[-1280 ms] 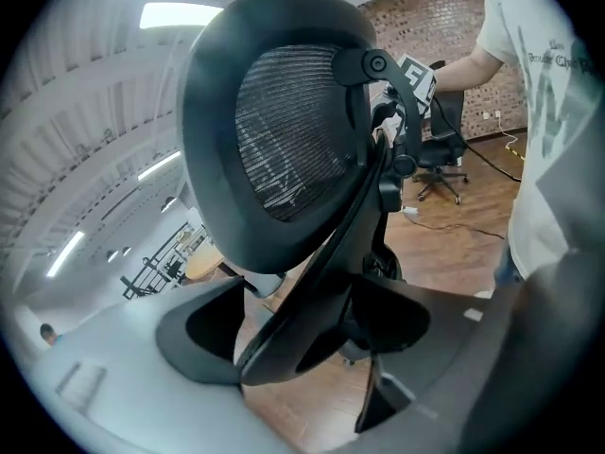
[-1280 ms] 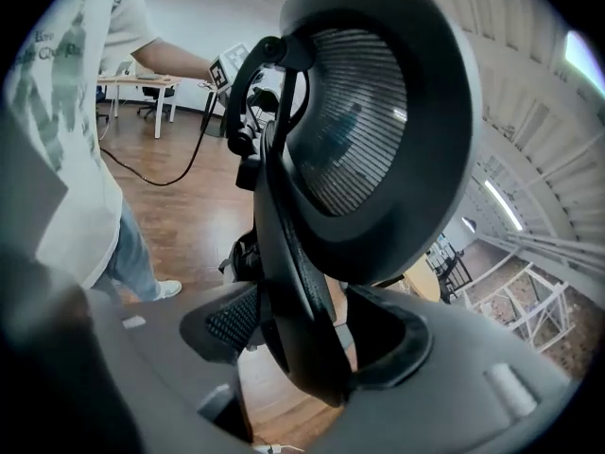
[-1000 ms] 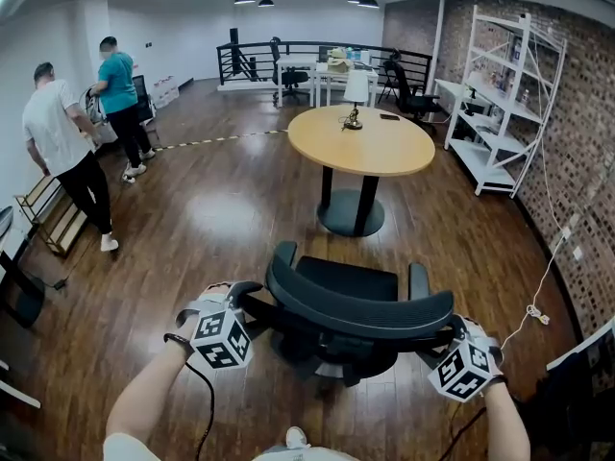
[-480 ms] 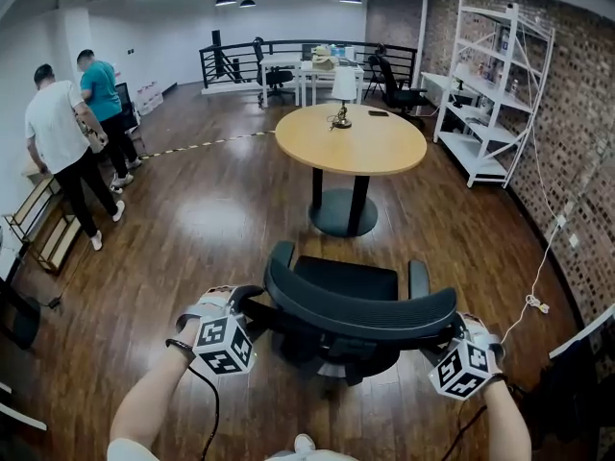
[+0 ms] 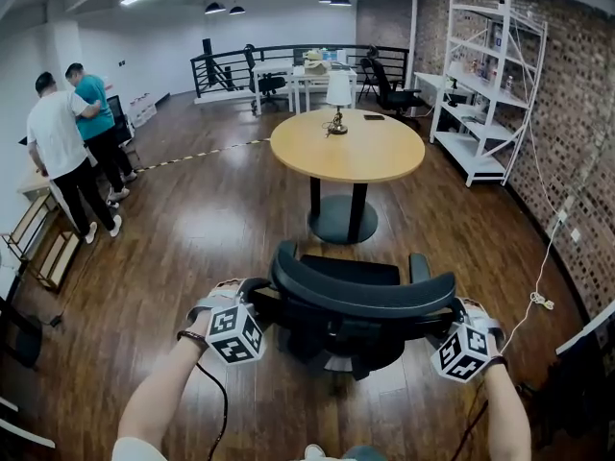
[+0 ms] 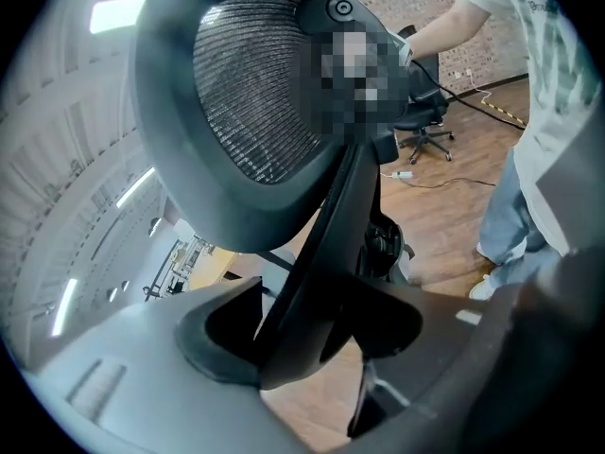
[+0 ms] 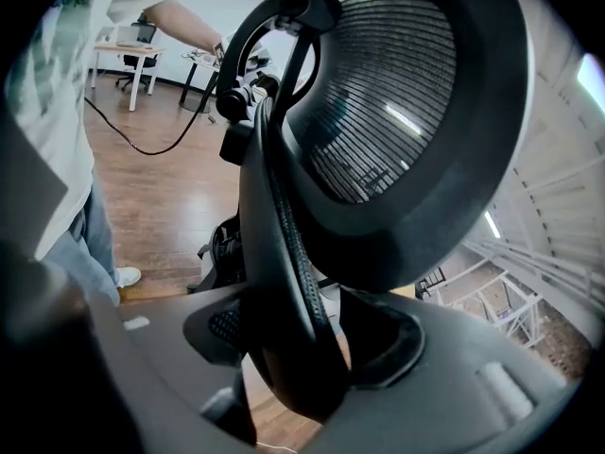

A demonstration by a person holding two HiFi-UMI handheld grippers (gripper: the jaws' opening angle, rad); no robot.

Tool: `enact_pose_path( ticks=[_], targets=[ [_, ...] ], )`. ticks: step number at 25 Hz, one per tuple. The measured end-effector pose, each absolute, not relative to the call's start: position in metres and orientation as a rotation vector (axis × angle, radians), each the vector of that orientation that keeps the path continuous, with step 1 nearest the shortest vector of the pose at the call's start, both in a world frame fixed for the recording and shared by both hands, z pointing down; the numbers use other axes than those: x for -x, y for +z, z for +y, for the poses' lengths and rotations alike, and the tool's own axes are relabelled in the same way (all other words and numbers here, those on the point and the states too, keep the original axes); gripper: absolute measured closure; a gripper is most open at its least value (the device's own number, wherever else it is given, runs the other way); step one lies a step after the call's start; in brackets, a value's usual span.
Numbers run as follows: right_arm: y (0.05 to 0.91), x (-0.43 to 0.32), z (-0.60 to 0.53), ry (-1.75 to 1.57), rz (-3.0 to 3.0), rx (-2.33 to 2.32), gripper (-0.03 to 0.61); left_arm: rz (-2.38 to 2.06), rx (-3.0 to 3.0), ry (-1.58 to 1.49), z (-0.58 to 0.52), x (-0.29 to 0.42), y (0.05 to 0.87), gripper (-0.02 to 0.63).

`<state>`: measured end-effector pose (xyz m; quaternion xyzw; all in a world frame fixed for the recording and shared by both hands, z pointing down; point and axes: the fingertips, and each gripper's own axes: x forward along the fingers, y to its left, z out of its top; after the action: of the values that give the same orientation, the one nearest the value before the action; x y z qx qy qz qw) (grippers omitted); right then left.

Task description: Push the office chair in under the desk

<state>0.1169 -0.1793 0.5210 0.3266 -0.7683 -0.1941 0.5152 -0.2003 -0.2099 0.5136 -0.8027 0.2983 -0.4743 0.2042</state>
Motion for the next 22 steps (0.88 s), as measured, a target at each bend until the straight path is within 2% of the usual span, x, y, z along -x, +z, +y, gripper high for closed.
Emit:
enact_pose_path(
  ticks=[22],
  targets=[
    [0.523,-0.143,-0.332,-0.505,-1.836,-0.818,0.331,0.835,2.227,-1.376,-0.363,0.174,0.519,0.33]
  ],
)
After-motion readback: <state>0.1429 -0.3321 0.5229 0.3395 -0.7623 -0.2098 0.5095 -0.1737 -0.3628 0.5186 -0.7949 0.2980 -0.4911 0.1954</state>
